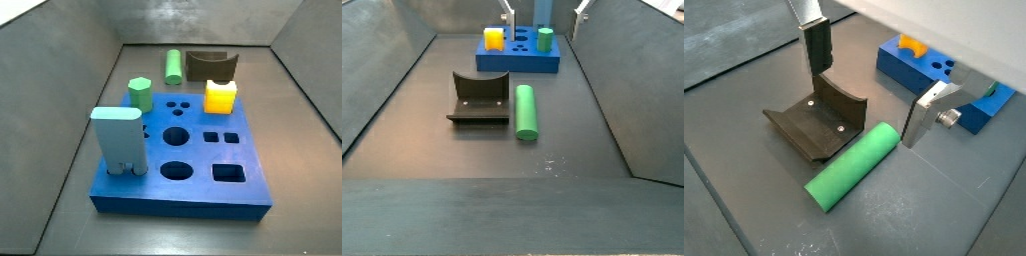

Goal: Pick up the oval object. Move up. Place the oval object on the fixture. Regrasp the oval object. Move to above the board. Insert the oval object.
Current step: Pick up the oval object.

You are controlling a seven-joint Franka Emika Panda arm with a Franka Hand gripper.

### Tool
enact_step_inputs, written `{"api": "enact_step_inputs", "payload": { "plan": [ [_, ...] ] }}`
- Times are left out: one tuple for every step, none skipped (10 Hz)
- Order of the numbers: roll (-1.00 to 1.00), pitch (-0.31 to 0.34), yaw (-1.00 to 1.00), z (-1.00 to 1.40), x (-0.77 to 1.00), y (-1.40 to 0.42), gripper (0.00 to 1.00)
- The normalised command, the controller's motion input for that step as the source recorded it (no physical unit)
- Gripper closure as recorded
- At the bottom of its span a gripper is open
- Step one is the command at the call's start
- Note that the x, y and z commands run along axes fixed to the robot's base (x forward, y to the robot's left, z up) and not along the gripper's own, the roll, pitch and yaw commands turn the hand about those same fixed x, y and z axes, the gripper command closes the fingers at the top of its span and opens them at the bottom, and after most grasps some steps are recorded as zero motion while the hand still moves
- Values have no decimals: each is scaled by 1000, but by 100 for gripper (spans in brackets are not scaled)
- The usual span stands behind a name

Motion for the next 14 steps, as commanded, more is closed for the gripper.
{"api": "enact_step_inputs", "payload": {
  "plan": [
    [63,-21,0,-434,46,-29,0],
    [0,-31,0,-837,389,-40,0],
    [0,0,0,-1000,486,-77,0],
    [0,11,0,-1000,526,-57,0],
    [0,7,-11,-1000,491,-69,0],
    [0,0,-20,-1000,420,-80,0],
    [4,0,-31,-1000,209,-94,0],
    [13,0,-40,-1000,6,-60,0],
    [9,0,-66,-1000,-6,-20,0],
    [4,-3,-77,-1000,-89,-3,0],
    [3,-9,-69,-1000,-203,0,0],
    [33,-11,-34,-1000,-414,46,0],
    [94,0,-14,-926,-540,140,0],
    [189,0,0,-720,-663,194,0]
  ]
}}
